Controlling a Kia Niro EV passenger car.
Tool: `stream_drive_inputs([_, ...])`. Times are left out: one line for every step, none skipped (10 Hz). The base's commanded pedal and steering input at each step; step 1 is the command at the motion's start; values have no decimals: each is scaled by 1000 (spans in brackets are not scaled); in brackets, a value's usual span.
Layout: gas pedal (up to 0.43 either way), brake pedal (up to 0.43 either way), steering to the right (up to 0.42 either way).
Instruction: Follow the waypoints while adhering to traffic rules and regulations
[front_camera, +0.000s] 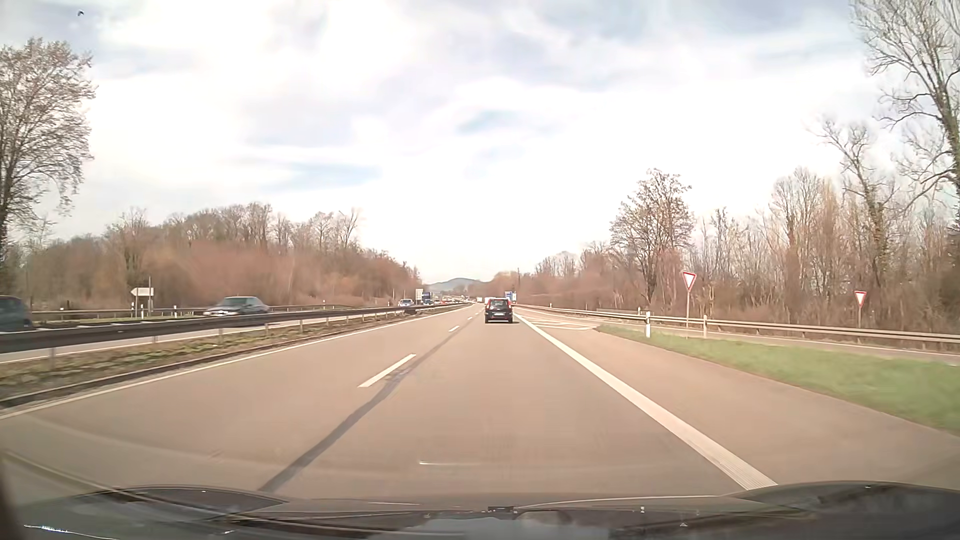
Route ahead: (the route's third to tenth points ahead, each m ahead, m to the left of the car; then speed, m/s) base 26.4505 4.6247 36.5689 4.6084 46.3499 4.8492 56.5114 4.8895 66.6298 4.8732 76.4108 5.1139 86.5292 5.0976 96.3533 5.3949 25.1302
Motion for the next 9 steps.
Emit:
stream_drive_inputs([228,0,0])
stream_drive_inputs([228,0,0])
stream_drive_inputs([228,0,1])
stream_drive_inputs([228,0,1])
stream_drive_inputs([228,0,1])
stream_drive_inputs([228,0,1])
stream_drive_inputs([228,0,1])
stream_drive_inputs([228,0,1])
stream_drive_inputs([228,0,2])
